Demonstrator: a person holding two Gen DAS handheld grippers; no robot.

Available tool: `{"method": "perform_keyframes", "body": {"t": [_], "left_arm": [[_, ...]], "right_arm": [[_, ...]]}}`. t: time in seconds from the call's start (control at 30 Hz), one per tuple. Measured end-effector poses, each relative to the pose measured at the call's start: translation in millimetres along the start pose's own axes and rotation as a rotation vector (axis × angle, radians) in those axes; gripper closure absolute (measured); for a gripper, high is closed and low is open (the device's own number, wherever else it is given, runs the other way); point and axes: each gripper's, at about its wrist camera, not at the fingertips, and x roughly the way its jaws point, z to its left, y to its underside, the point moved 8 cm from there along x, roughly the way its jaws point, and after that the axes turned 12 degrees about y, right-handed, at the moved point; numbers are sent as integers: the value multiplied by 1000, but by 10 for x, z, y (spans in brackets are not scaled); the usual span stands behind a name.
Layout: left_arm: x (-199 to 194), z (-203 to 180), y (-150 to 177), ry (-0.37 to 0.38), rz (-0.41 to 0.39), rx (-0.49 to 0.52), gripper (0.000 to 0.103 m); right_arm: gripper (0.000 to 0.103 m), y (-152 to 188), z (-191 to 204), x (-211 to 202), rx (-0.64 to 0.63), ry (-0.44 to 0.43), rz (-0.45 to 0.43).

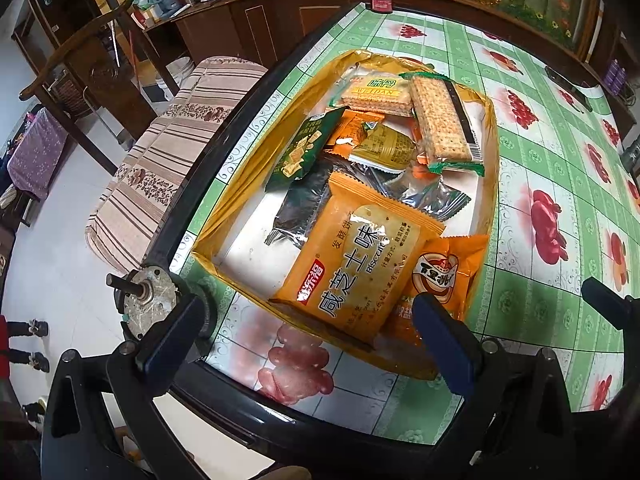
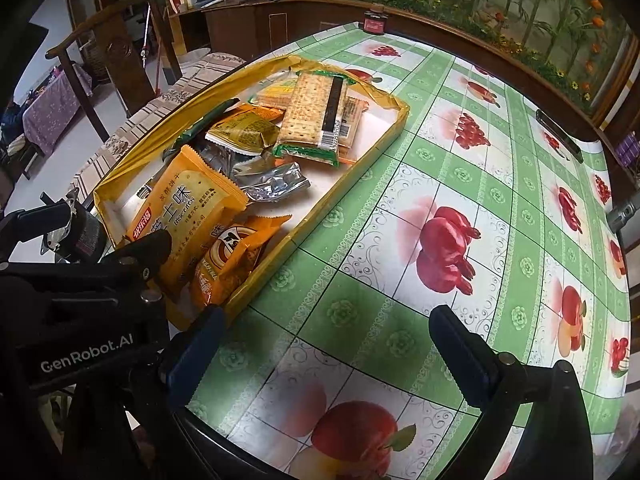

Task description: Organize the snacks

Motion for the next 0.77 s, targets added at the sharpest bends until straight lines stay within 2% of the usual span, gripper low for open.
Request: {"method": "perform_keyframes", "body": {"t": [0.47,0.63,0.77], "left_arm": [[-3,27,26,-14,1,-21,0],[-92,-9,-33,-13,-50,-6,0],[-110,-152,-86,23,-53,10,0]], "right_arm": [[1,-6,15,8,-11,-18,-9],[1,2,31,-37,-22,-39,-26],[1,29,-105,-116,-3,-33,-60]]}}
